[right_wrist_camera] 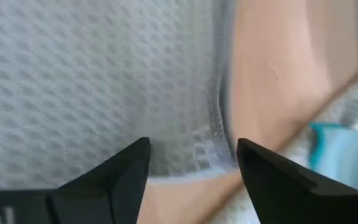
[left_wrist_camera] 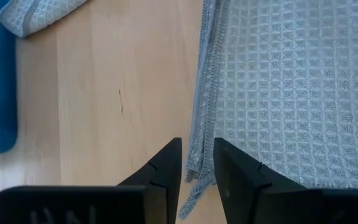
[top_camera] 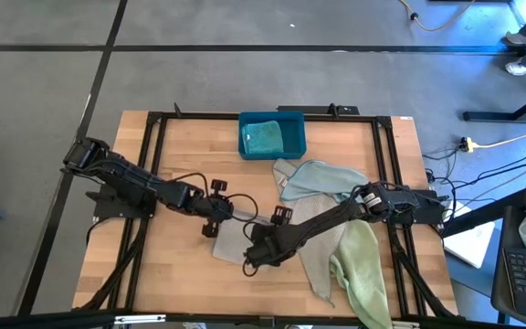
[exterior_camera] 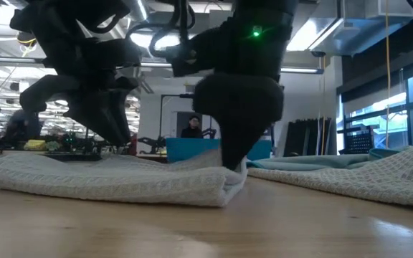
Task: Fold microfiber towels
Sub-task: Fold the left gray towel, then put the left folded gray towel into the blue bin
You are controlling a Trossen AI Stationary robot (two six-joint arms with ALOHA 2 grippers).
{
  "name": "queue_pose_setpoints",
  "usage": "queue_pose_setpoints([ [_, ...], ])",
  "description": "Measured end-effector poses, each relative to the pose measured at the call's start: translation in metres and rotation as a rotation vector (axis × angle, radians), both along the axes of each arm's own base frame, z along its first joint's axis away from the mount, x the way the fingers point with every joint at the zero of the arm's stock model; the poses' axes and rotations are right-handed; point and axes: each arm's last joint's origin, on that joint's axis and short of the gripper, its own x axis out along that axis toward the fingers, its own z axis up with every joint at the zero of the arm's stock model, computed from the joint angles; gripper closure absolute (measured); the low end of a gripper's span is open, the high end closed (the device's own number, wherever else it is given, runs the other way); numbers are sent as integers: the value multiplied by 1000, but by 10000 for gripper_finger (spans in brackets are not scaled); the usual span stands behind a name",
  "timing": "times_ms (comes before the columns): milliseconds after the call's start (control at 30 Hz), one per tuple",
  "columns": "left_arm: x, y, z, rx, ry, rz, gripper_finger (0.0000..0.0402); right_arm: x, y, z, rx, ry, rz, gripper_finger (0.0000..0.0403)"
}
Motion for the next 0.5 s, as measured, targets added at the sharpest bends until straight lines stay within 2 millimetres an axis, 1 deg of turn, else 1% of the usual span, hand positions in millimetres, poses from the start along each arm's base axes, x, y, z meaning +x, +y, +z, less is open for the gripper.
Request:
queue_pose_setpoints([
  [167,-2,-8,0,-32,-6,-10,313,-7,-3,8,-55,50,-54,170],
  [300,-4,-15,-1,-37,-8,-31,313,-11,-1,21,-101,64,-78,178],
  [367,-7,-17,-3,-25,4,-48,314,-8,4,30,-91,30,-63,181],
  [500,-12,-25,-6,17,5,-59,320,4,26,57,-23,-129,31,186],
])
